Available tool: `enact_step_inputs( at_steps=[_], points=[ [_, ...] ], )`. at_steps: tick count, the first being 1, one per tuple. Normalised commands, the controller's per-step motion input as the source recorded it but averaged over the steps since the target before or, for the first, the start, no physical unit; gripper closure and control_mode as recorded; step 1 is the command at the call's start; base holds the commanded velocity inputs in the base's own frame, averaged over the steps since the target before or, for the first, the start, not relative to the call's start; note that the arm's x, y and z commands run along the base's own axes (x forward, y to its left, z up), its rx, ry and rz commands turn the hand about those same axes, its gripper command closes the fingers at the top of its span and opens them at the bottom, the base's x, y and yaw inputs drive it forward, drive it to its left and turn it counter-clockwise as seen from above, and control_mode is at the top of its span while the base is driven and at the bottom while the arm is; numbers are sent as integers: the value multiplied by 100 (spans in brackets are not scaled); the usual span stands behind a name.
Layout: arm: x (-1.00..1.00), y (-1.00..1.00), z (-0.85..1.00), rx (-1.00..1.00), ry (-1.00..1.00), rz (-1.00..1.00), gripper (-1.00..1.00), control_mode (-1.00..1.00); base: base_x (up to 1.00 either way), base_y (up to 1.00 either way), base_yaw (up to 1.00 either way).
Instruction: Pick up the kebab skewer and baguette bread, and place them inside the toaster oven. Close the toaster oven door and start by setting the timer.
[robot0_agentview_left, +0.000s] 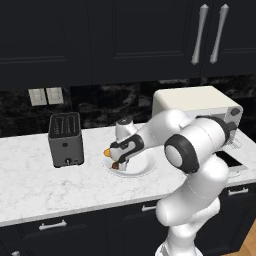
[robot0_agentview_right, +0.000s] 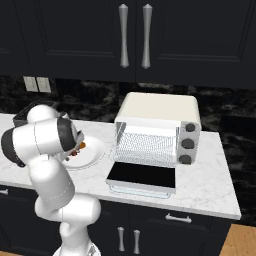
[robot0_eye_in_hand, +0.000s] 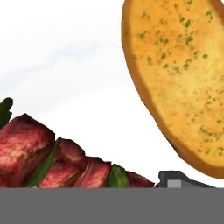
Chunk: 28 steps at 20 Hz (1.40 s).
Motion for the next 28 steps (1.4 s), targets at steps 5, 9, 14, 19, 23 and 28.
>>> enact_step_inputs(
  at_steps=[5,9,14,19,23,28],
  points=[
    [0,0,-38,0,4,4,100,-100,0,0,0],
    [-22,0,-35,0,0,7,100,-100,0,0,0],
    [-40,-3,-5,0,-4,0,100,-100,0,0,0],
    [-40,-30,11,0,-11,0,100,-100,0,0,0],
    [-31,-60,35,0,-2,-11,100,-100,0,0,0],
    [-43,-56,50,8,2,-35,100,-100,0,0,0]
  ],
)
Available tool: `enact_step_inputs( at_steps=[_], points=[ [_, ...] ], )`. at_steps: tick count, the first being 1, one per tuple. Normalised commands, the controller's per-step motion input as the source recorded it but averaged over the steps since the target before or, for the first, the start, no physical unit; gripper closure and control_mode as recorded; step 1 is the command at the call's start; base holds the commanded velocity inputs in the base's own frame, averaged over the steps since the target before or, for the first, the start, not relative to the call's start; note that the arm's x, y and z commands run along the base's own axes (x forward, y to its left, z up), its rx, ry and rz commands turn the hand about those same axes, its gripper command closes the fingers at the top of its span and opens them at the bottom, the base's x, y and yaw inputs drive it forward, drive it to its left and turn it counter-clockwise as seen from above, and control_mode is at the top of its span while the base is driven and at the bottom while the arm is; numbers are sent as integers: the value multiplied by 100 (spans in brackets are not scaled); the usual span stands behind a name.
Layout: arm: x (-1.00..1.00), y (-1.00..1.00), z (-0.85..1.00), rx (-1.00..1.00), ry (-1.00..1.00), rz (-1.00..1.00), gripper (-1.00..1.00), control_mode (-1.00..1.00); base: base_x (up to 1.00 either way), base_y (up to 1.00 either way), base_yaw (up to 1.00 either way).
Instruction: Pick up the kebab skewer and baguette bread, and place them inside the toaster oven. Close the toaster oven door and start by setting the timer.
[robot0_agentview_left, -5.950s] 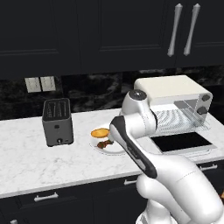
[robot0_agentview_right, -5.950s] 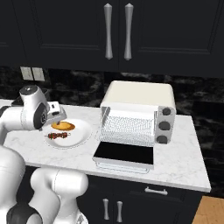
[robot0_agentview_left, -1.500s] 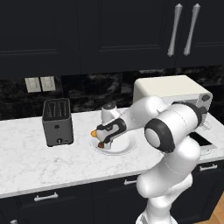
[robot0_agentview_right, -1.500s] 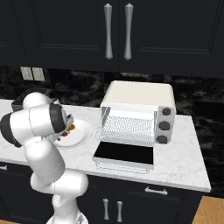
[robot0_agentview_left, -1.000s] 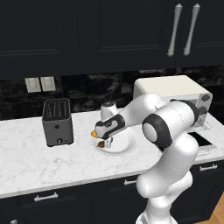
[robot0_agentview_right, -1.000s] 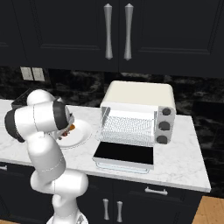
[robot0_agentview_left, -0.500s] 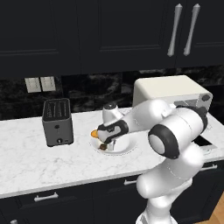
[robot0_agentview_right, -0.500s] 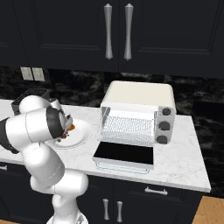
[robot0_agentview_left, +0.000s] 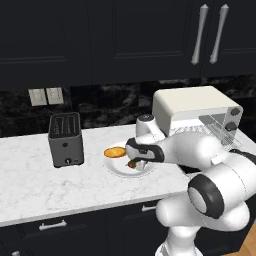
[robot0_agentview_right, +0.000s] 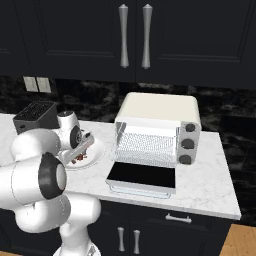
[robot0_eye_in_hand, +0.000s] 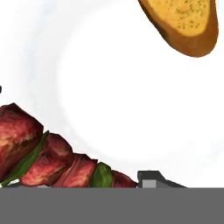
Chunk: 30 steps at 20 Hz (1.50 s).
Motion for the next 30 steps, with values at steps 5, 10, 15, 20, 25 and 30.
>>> enact_step_inputs(
  at_steps=[5,10,15,20,25,30],
  points=[
    [-73,-22,41,12,1,-45,100,-100,0,0,0],
    [-31,-10,29,6,0,-34,100,-100,0,0,0],
    [-20,-39,0,0,-1,-9,100,-100,0,0,0],
    [-40,-61,5,3,-6,-16,100,-100,0,0,0],
    [-8,-56,31,8,-2,-53,100,-100,0,0,0],
    [0,-47,38,14,-8,-55,100,-100,0,0,0]
  ],
)
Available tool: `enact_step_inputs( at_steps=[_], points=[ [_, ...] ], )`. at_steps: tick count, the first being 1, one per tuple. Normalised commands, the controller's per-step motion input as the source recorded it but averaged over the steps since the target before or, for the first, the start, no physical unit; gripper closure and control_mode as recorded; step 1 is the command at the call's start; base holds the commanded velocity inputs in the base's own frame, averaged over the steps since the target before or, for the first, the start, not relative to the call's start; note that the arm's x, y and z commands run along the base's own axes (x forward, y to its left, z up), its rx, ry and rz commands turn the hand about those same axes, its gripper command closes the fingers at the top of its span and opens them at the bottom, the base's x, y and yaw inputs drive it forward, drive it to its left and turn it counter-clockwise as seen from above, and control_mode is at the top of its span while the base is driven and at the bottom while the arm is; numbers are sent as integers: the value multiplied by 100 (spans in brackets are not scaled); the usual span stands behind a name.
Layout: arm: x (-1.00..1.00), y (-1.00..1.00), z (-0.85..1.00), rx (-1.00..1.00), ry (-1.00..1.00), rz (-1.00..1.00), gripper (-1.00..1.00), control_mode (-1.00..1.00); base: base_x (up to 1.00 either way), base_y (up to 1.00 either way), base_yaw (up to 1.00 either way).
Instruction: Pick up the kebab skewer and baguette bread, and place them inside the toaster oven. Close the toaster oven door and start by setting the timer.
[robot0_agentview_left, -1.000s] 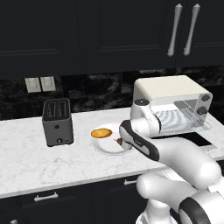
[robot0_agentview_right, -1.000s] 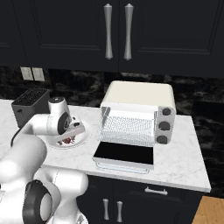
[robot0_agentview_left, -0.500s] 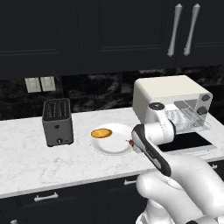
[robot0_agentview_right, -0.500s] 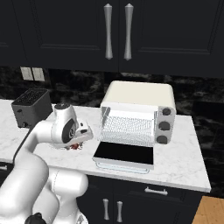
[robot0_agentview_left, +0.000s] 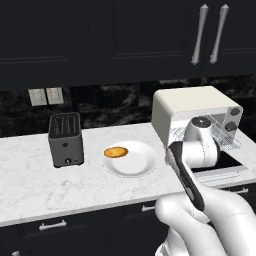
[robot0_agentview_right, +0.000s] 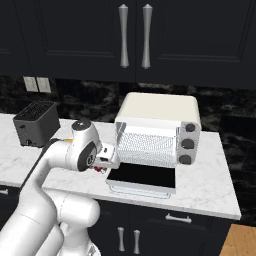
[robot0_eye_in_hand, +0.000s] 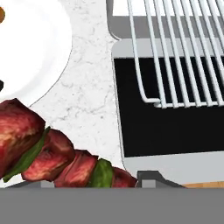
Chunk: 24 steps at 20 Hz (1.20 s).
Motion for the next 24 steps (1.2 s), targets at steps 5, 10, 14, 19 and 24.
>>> enact_step_inputs(
  at_steps=[5,10,14,19,24],
  points=[
    [4,-61,44,19,-3,-45,100,-100,0,0,0],
    [18,-26,24,13,0,-24,100,-100,0,0,0],
    [41,-4,7,4,0,-8,100,-100,0,0,0],
    [31,-6,0,0,0,0,100,-100,0,0,0],
    [12,-18,0,0,0,-1,100,-100,0,0,0]
  ],
)
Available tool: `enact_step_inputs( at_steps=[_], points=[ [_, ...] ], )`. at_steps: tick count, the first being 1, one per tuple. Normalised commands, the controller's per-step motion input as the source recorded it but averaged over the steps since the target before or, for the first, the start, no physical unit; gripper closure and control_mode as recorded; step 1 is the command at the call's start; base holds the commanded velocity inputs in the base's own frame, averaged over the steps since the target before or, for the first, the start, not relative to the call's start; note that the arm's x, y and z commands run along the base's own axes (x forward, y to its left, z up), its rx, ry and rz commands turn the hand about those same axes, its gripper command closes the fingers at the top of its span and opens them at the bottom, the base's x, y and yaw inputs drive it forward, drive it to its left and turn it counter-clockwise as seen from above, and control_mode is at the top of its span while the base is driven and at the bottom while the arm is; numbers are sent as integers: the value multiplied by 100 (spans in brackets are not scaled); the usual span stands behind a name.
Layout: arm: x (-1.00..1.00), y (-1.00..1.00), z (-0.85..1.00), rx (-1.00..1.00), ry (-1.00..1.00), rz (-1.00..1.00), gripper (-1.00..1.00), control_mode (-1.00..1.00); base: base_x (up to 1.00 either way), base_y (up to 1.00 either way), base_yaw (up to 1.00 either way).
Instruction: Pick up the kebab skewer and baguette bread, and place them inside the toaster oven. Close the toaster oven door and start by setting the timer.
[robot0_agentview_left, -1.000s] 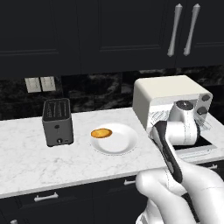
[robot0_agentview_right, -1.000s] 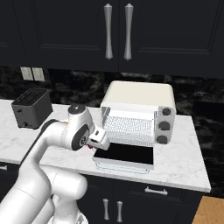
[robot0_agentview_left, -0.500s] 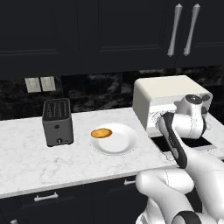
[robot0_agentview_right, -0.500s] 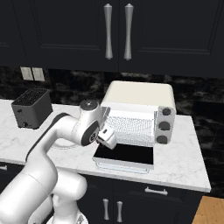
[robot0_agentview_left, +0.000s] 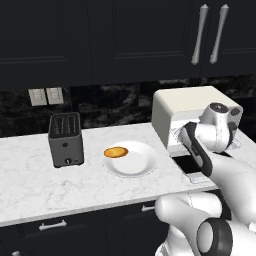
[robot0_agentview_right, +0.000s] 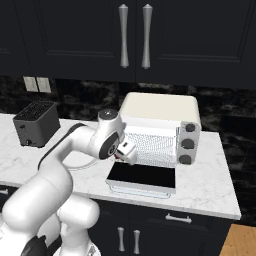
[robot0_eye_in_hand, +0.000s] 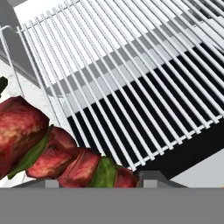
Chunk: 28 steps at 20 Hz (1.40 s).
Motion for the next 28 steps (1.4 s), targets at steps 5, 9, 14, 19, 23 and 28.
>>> enact_step_inputs(
  at_steps=[5,9,14,19,23,28],
  points=[
    [16,-5,-2,0,-1,0,100,-100,0,0,0],
    [9,0,-1,0,-6,-1,100,-100,0,0,0],
    [8,-2,-5,0,-4,-2,100,-100,0,0,0],
    [19,-17,-11,0,-1,-1,100,-100,0,0,0],
    [19,-26,-14,0,0,-1,100,-100,0,0,0],
    [10,-25,-8,0,0,-1,100,-100,0,0,0]
  ],
)
